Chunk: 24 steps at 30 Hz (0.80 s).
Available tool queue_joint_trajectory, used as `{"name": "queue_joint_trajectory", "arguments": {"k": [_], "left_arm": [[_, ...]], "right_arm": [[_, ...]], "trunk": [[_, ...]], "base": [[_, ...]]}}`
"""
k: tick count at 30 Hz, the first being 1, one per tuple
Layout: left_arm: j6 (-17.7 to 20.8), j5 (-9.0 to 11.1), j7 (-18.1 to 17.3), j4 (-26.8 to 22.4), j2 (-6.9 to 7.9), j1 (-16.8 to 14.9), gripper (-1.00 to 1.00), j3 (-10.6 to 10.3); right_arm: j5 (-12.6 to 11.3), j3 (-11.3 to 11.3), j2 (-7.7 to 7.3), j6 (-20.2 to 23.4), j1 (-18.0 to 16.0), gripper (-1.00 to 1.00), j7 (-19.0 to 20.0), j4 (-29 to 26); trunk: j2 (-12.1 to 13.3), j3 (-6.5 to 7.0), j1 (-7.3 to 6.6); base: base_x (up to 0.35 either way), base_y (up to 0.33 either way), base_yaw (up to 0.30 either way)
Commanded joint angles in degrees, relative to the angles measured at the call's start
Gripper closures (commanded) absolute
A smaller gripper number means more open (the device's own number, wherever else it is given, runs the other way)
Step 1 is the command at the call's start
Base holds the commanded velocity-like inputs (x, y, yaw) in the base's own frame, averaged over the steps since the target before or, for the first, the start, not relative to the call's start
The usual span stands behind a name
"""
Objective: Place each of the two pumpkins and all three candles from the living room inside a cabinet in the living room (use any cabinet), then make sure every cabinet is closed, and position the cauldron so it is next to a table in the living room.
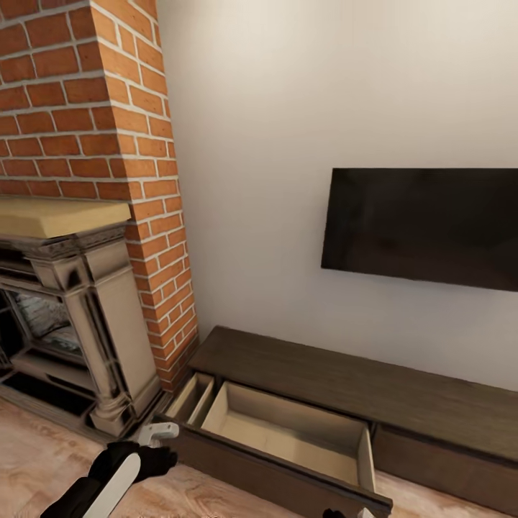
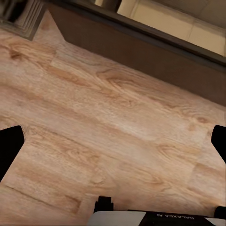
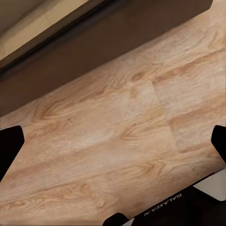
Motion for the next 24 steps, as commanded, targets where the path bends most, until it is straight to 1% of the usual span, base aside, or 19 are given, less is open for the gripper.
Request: {"name": "queue_joint_trajectory", "arguments": {"k": [1, 19, 24], "left_arm": [[0.04, 0.59, 0.6, -0.04, 0.05, -0.08, -1.0, -0.18], [0.04, 0.59, 0.59, -0.04, 0.03, -0.08, -1.0, -0.29], [-0.02, 0.47, 0.53, -0.04, -0.49, -0.08, -1.0, -0.35]], "right_arm": [[-0.28, 0.26, -0.02, 0.28, 0.01, -1.0, -0.43, -0.19], [-0.25, 0.31, -0.02, 0.26, 0.01, -1.0, -0.43, -0.19], [-0.23, 0.33, -0.02, 0.25, 0.01, -1.0, -0.43, -0.19]], "trunk": [[-0.08, -0.1, 0.02], [-0.08, -0.1, 0.02], [-0.08, -0.1, 0.02]], "base": [[0.0, 0.0, 0.292], [0.0, 0.0, 0.292], [0.0, 0.0, 0.292]]}}
